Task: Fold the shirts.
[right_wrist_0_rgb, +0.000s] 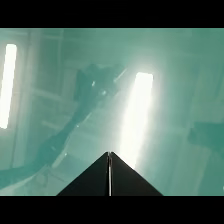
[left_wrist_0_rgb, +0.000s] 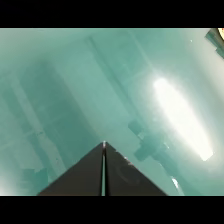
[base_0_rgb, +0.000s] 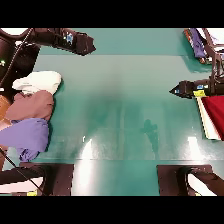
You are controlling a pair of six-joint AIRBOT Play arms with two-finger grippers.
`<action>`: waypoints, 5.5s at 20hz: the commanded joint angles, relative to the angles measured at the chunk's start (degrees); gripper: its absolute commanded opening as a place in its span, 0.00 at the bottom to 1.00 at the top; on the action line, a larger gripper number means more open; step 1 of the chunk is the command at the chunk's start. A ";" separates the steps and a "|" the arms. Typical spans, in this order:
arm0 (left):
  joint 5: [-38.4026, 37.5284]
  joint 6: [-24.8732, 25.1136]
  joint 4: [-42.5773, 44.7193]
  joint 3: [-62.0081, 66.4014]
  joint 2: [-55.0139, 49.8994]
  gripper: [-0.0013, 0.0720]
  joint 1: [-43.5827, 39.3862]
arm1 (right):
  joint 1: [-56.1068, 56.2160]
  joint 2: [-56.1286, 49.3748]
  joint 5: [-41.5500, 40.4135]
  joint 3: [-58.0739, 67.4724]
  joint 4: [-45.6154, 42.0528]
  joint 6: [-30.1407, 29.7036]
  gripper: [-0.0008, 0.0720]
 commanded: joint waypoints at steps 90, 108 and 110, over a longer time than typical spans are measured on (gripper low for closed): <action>18.10 -4.04 -15.61 -67.84 12.13 0.75 2.34 | 0.11 -2.21 4.11 34.14 -0.02 -0.94 0.03; 10.21 -2.93 -5.01 -41.38 14.69 0.05 14.32 | -0.09 6.10 -7.45 -36.48 5.51 -0.35 0.63; 10.25 -2.93 -4.87 -41.38 14.69 0.05 14.32 | 3.06 3.23 -11.89 -39.54 9.62 -0.37 0.63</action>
